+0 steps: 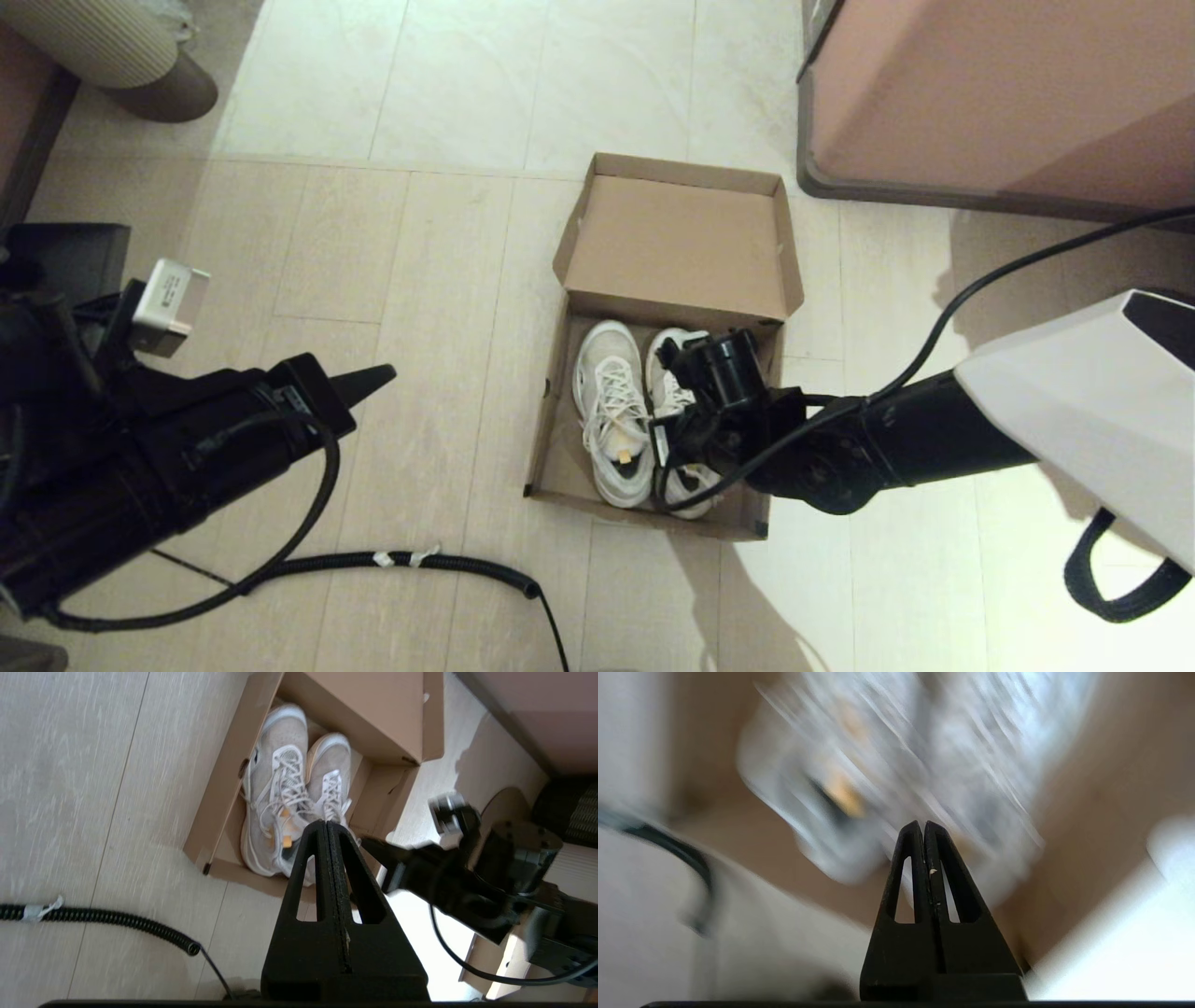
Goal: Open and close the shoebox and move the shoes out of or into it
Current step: Close the shoe box
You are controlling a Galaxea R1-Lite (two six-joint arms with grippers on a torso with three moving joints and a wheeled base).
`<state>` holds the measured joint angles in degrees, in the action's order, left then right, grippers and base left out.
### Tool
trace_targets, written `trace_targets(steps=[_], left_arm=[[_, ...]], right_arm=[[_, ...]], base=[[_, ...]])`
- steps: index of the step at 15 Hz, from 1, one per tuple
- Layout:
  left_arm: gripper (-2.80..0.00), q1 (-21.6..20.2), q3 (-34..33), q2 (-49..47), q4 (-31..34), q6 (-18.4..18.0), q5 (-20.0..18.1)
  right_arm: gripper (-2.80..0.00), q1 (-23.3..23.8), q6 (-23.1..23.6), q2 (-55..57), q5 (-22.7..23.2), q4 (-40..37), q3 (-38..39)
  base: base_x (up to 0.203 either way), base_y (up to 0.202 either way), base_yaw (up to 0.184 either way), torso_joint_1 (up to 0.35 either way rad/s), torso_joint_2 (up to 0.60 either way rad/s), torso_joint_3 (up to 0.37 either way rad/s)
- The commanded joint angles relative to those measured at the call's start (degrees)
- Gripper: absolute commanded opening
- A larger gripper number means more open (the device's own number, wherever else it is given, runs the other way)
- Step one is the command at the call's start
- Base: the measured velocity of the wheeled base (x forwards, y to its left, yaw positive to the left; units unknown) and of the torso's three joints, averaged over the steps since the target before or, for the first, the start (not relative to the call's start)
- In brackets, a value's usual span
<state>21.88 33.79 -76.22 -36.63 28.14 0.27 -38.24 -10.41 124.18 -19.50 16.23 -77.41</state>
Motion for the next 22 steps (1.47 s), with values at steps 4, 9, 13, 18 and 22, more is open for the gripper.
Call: trace_targets(steps=[4, 9, 13, 18, 22], left_arm=[[-2.80, 0.00, -0.56, 2.00, -0.20, 0.32, 0.01], [-2.80, 0.00, -2.27, 3.48, -0.19, 1.13, 0.00], [-2.80, 0.00, -2.60, 4.33, -0.19, 2.36, 0.08], [-2.80, 0.00, -3.71, 7.13, -0.11, 2.63, 0.02], [-2.80, 0.00, -4.59, 8.78, -0.11, 2.63, 0.08]], right_arm=[[-2.80, -5.41, -0.16, 14.80, 0.42, -5.12, -23.63], [-2.80, -8.73, -0.68, 22.46, 0.61, -12.60, -34.18], [-2.80, -10.84, -2.38, 22.68, 0.61, -13.09, -32.71], [-2.80, -11.28, -2.67, 25.75, 0.58, -13.15, -33.41], [-2.80, -10.91, -2.05, 28.91, -0.13, -12.87, -34.44]], base=[[0.000, 0.000, 0.000, 0.000, 0.00, 0.000], [0.000, 0.000, 0.000, 0.000, 0.00, 0.000], [0.000, 0.000, 0.000, 0.000, 0.00, 0.000], [0.000, 0.000, 0.000, 0.000, 0.00, 0.000], [0.000, 0.000, 0.000, 0.000, 0.00, 0.000]])
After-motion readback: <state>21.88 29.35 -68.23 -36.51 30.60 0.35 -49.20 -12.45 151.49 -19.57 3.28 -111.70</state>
